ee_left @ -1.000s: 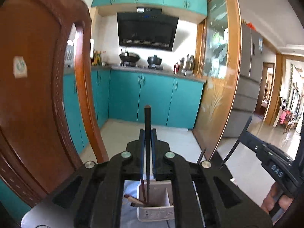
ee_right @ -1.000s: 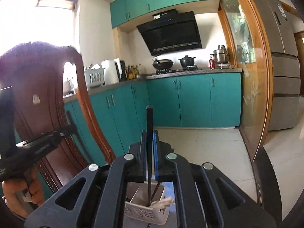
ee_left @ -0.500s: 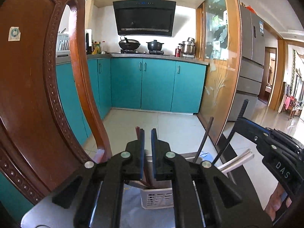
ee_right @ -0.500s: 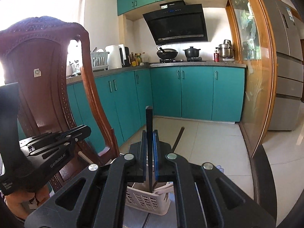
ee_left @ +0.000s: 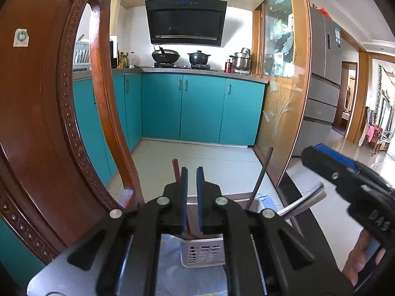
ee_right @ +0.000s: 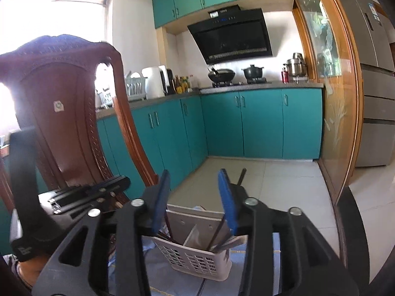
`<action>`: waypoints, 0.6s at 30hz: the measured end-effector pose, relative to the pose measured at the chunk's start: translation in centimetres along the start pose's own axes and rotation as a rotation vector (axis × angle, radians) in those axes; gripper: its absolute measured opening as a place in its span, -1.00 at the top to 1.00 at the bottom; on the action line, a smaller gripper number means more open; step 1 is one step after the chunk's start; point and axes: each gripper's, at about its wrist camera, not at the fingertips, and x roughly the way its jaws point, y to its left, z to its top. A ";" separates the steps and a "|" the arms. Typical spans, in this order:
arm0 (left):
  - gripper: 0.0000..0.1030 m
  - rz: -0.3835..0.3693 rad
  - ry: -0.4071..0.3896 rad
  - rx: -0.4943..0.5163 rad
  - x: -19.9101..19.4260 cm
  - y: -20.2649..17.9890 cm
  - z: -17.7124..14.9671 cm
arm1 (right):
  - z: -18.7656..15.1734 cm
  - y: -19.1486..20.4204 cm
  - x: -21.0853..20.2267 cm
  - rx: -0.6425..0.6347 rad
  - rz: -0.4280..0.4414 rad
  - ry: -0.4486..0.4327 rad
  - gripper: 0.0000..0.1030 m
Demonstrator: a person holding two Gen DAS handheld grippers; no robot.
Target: Organize utensils
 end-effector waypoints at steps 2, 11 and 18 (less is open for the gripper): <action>0.70 -0.004 -0.011 -0.004 -0.5 0.2 -0.1 | 0.2 0.2 -1.1 0.000 0.006 -0.040 -0.13; -0.50 0.026 -0.008 0.011 -5.5 0.9 -3.3 | -2.2 0.6 -9.0 -0.027 -0.048 -0.171 -0.93; -0.92 0.118 -0.015 0.105 -13.3 -0.6 -9.1 | -9.9 0.2 -15.1 0.051 -0.147 -0.062 -0.93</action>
